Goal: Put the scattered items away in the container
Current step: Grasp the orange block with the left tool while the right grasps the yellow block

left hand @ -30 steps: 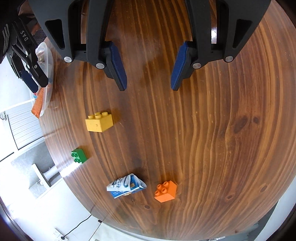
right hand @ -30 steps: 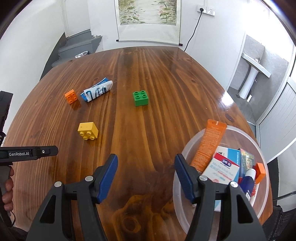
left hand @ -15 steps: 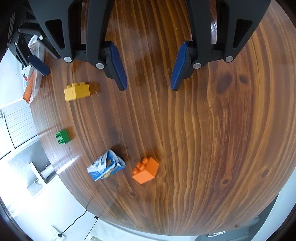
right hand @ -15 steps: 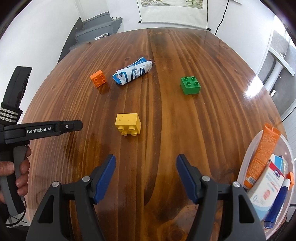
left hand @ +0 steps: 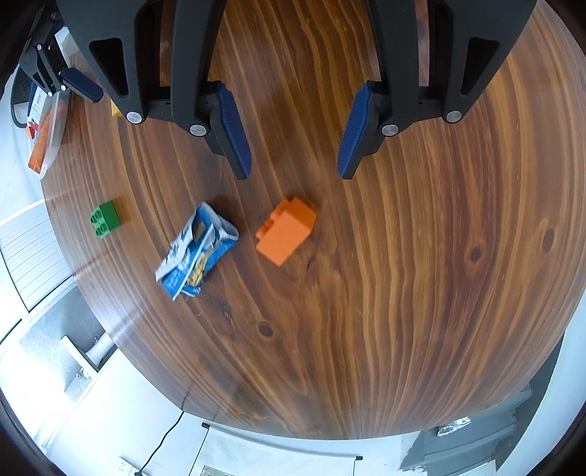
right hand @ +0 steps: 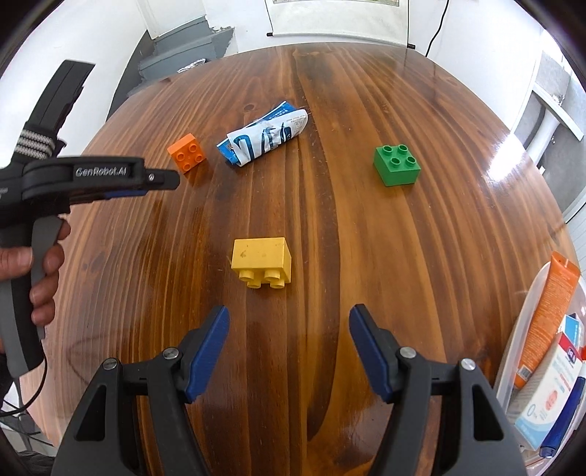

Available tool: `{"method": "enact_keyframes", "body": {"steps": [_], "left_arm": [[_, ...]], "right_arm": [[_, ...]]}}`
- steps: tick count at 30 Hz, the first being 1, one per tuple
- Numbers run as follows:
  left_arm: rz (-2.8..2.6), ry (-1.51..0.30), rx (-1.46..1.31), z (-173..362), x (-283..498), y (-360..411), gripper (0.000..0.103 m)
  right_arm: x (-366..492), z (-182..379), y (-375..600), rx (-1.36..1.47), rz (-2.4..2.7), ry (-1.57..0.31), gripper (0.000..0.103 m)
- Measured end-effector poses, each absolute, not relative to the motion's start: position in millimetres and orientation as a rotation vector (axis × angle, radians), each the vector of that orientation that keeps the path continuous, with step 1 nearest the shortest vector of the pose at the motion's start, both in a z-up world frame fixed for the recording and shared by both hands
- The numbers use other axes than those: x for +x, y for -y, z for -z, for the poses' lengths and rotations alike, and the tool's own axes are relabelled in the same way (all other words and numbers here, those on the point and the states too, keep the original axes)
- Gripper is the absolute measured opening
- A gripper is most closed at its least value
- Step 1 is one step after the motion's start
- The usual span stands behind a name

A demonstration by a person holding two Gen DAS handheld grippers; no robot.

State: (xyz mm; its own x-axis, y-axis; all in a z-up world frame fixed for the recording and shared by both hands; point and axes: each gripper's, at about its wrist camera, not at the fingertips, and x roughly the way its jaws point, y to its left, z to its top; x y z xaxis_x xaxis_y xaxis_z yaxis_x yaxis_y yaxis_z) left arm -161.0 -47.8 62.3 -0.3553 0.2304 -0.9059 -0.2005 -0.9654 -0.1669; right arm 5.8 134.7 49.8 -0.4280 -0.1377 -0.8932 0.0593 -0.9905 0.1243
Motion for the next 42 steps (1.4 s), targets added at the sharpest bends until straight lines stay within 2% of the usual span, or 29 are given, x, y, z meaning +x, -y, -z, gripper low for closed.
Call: {"method": "enact_keyframes", "body": {"steps": [8, 18, 20, 22, 27, 42], "left_arm": [[-2.391, -0.011, -1.567, -62, -183, 35, 0.053], [-2.401, -0.116, -1.529, -54, -180, 17, 0.052], [-2.402, -0.147, -1.513, -55, -180, 14, 0.037], [-2.393, -0.159, -1.506, -56, -175, 17, 0.028], [-2.381, -0.137, -1.511, -58, -171, 16, 0.028], [-2.362, -0.024, -1.542, -79, -110, 35, 0.028]], "right_arm": [[-6, -48, -134, 1.607, 2.567, 0.121, 0.071], [-16, -44, -129, 1.611, 2.545, 0.115, 0.062], [-19, -43, -128, 1.608, 2.541, 0.113, 0.06], [-20, -43, -127, 1.604, 2.537, 0.115, 0.056], [-22, -44, -122, 1.584, 2.513, 0.106, 0.041], [3, -52, -135, 1.536, 2.523, 0.155, 0.041]]}}
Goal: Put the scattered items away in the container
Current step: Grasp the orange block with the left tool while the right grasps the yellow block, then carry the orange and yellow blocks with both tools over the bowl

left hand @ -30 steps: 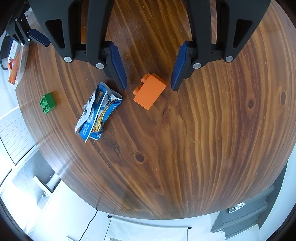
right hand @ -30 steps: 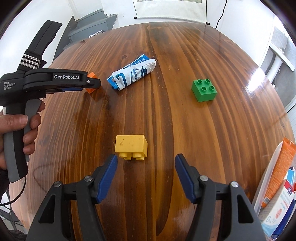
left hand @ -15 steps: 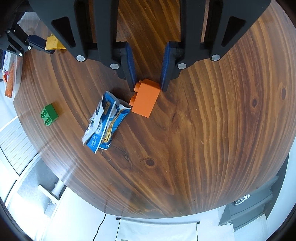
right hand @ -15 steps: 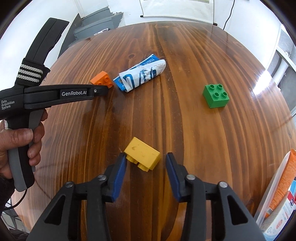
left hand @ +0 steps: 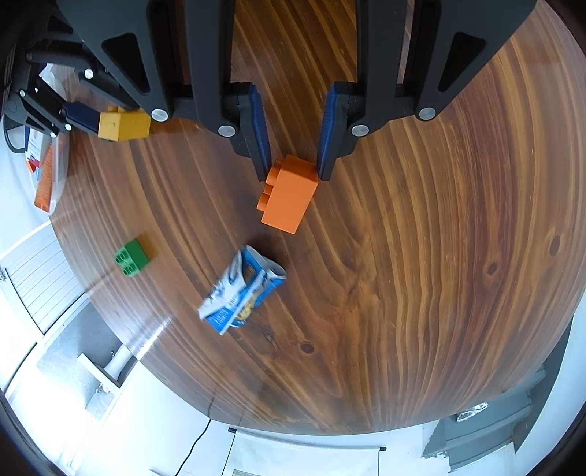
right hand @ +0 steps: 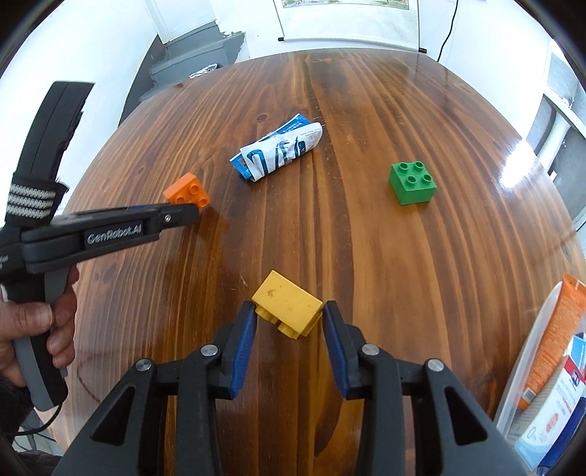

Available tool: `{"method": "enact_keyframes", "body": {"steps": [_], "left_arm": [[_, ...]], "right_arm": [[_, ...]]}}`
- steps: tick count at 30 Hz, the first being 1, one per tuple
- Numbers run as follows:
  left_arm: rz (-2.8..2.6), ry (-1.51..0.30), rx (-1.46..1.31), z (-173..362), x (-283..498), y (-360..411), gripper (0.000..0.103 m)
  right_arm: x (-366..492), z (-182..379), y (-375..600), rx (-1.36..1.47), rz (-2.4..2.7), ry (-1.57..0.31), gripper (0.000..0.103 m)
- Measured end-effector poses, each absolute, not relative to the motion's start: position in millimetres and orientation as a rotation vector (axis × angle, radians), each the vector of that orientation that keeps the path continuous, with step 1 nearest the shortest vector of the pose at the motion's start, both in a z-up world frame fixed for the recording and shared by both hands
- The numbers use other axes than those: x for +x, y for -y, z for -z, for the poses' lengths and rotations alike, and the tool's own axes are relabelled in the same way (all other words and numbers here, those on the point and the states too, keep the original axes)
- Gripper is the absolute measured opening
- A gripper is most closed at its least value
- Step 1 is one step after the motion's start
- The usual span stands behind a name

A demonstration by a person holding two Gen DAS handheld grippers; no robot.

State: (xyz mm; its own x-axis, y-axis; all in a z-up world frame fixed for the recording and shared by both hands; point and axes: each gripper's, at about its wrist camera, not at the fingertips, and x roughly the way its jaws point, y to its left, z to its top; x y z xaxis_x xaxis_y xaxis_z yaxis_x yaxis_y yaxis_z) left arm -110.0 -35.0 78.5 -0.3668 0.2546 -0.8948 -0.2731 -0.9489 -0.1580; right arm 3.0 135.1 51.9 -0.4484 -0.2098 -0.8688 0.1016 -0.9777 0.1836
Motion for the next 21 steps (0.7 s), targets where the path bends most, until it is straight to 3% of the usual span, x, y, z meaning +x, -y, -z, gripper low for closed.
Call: {"method": "enact_keyframes", "body": {"steps": [21], "left_arm": [[-2.474, 0.036, -1.545, -103, 1, 2, 0.028]], "right_arm": [[43, -81, -164, 1.446, 2.426, 0.042, 0.041]]}}
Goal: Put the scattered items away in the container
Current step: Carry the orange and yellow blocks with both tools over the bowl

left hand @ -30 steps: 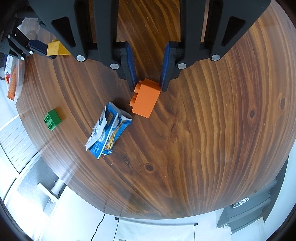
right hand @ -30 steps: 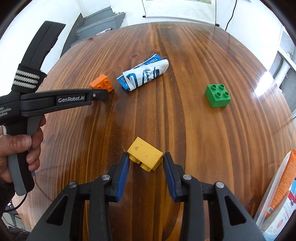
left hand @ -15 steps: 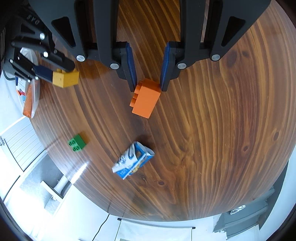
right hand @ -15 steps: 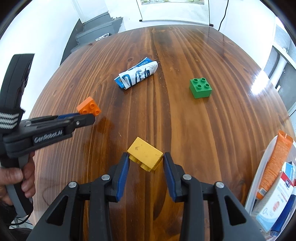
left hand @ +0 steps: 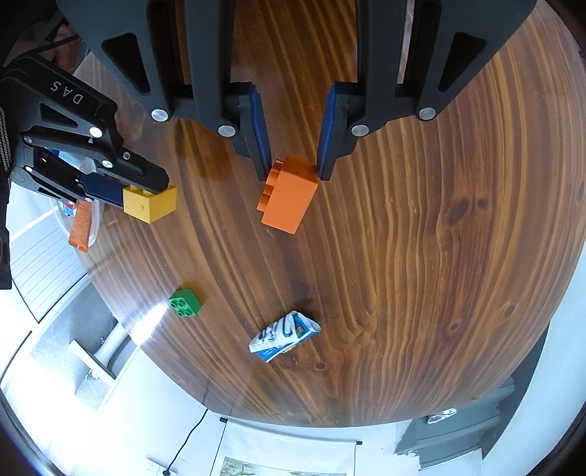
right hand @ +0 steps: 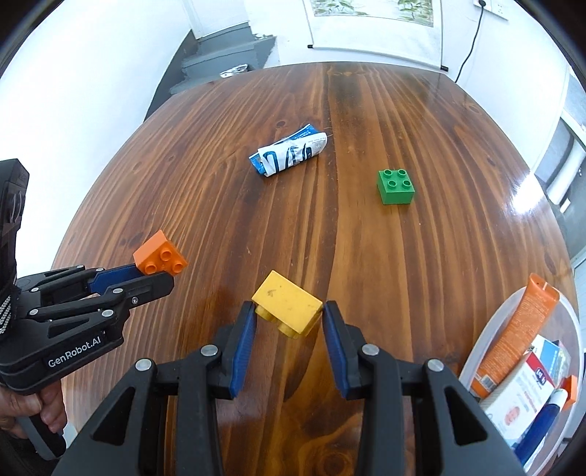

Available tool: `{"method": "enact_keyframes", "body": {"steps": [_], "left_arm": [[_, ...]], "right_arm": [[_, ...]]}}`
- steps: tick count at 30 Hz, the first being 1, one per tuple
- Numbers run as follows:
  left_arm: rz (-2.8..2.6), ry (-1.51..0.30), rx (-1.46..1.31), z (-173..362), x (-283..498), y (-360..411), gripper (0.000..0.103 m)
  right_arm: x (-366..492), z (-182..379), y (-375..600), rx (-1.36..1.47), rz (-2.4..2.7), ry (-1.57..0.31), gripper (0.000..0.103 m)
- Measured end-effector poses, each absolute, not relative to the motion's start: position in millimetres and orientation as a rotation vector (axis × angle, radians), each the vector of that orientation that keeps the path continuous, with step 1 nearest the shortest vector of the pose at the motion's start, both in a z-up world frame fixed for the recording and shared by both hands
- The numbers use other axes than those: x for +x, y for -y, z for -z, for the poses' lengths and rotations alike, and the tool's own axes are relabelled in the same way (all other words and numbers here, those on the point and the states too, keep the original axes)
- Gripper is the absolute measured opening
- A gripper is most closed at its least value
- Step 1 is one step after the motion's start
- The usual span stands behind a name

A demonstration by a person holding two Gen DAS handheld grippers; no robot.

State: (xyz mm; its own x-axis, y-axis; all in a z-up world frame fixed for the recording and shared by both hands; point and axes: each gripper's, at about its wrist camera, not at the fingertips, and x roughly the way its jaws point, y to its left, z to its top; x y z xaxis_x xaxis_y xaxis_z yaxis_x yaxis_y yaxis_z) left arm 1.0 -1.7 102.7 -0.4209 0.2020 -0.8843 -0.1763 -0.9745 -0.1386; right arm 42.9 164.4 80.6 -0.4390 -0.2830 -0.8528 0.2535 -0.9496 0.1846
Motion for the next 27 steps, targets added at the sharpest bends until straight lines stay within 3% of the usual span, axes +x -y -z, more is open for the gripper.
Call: {"method": "enact_keyframes", "body": {"steps": [16, 27], "left_arm": [[-2.588, -0.056, -1.463, -131, 47, -60, 0.028], [-2.572, -0.122, -1.425, -138, 46, -89, 0.028]], "right_arm": [[46, -90, -216, 1.438, 2.322, -0.061, 0.041], [47, -99, -249, 1.419, 2.381, -0.007, 0.041]]}}
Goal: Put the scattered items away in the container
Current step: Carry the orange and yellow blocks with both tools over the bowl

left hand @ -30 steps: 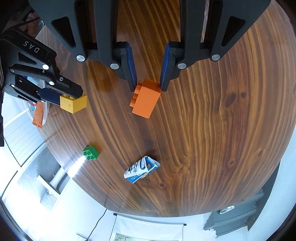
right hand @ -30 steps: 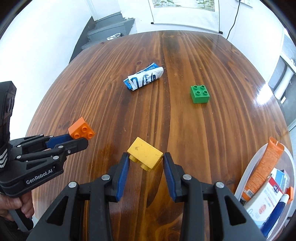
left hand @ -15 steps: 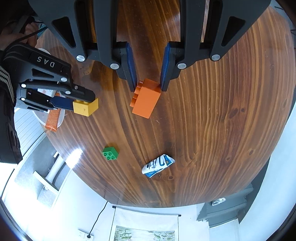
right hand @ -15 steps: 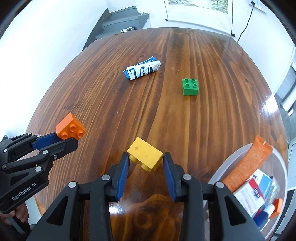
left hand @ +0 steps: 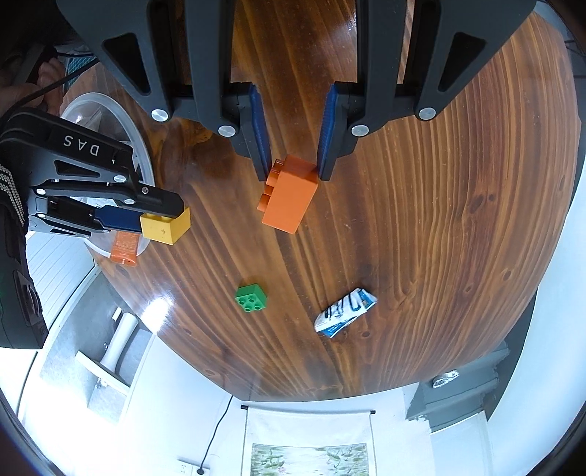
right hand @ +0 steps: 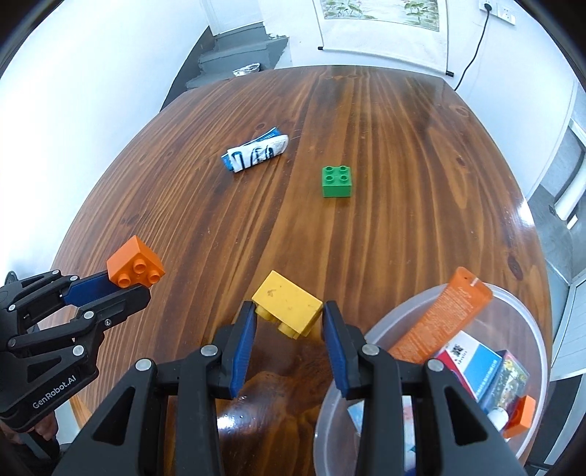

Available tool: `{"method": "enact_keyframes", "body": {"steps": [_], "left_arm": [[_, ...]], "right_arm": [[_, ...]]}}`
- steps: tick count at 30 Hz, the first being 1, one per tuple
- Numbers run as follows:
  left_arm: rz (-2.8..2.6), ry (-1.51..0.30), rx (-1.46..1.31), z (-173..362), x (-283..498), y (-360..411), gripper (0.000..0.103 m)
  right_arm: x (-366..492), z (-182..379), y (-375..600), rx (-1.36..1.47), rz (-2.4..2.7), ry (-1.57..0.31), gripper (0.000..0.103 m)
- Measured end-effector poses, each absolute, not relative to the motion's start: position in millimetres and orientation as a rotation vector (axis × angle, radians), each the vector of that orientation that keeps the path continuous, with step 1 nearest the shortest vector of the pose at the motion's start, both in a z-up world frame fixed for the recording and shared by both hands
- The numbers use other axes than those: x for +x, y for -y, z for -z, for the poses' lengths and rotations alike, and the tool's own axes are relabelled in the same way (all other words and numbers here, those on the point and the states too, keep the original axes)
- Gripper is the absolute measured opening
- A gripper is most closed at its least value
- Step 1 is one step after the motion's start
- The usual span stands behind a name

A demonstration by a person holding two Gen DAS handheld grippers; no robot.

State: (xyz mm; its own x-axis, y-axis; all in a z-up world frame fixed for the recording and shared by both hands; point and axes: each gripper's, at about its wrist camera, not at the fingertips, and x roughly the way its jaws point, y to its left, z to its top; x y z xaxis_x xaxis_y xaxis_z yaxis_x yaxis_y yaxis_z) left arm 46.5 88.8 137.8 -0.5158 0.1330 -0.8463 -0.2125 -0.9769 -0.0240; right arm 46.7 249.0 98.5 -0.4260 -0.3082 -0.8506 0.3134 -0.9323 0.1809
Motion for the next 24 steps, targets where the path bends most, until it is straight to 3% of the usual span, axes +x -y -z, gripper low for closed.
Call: {"method": "enact_keyframes", "body": {"steps": [13, 24], "left_arm": [[-2.517, -0.234, -1.331, -149, 50, -128, 0.028], [-2.452, -0.168, -1.302, -152, 50, -148, 0.028]], "right_arm": [[56, -107, -288, 1.411, 2.468, 0.053, 0.041], [75, -115, -325, 1.366, 2.58, 0.115, 0.041]]}}
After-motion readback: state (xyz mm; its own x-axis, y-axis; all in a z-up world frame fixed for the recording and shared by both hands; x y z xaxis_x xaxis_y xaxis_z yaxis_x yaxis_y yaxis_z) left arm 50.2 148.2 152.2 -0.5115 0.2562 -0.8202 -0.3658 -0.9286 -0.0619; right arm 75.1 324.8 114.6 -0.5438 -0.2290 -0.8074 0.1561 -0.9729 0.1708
